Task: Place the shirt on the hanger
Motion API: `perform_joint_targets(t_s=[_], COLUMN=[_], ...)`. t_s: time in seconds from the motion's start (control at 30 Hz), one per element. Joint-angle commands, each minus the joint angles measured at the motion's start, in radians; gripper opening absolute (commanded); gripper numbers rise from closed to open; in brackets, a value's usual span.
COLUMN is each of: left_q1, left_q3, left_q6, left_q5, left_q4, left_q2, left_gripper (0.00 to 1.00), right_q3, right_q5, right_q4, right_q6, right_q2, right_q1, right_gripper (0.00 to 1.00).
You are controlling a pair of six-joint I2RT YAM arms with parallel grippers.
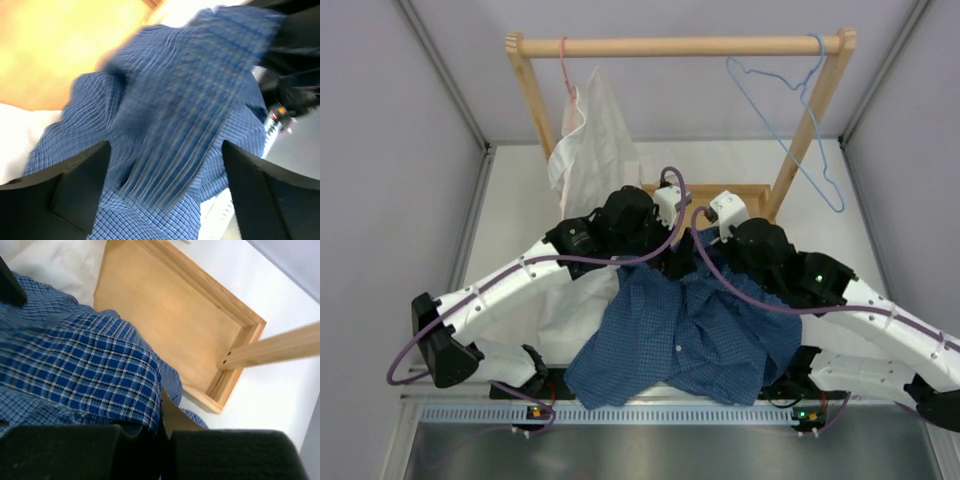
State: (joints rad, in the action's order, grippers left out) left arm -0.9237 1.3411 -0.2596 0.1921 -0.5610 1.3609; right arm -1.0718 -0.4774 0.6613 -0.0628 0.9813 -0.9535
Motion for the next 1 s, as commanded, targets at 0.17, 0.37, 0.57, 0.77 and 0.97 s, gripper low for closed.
perform_joint_targets(t_s=[0.17,0.37,0.57,0.77,0.97], left_q1=[0.002,0.002,0.002,0.006,0.013], left_q3=[-0.231,-0.635,-0.729,-0.654,-0.459], left_q6=[0.005,0.005,0.072,0.114,0.068], left_q5=[-0.304,-0.270,-0.276,-0.429,-0.724], left_q4=[0.329,0.788,0.974,0.929,0.738], left_q2=[-0.271,-0.408,-0.301,-0.111,-0.025], left_gripper=[0.98,0.98,0.97,0.92,0.00], right_q3=[0.033,-0.022,-0.077,-0.131,-0.099], right_q5=[-0.037,0.031,0.128,0.180,0.169], right_q4=[0.037,0.087,0.113,0.150,0.159], right_q6=[0.277,0.293,0.288,0.264,0.270], right_q2=[-0.251,-0.259,-0.282,-0.282,-0.291], right_q1=[0.100,0.177,0.190,0.188,0.191], right_gripper=[0.01,0.03,0.05,0.06,0.06])
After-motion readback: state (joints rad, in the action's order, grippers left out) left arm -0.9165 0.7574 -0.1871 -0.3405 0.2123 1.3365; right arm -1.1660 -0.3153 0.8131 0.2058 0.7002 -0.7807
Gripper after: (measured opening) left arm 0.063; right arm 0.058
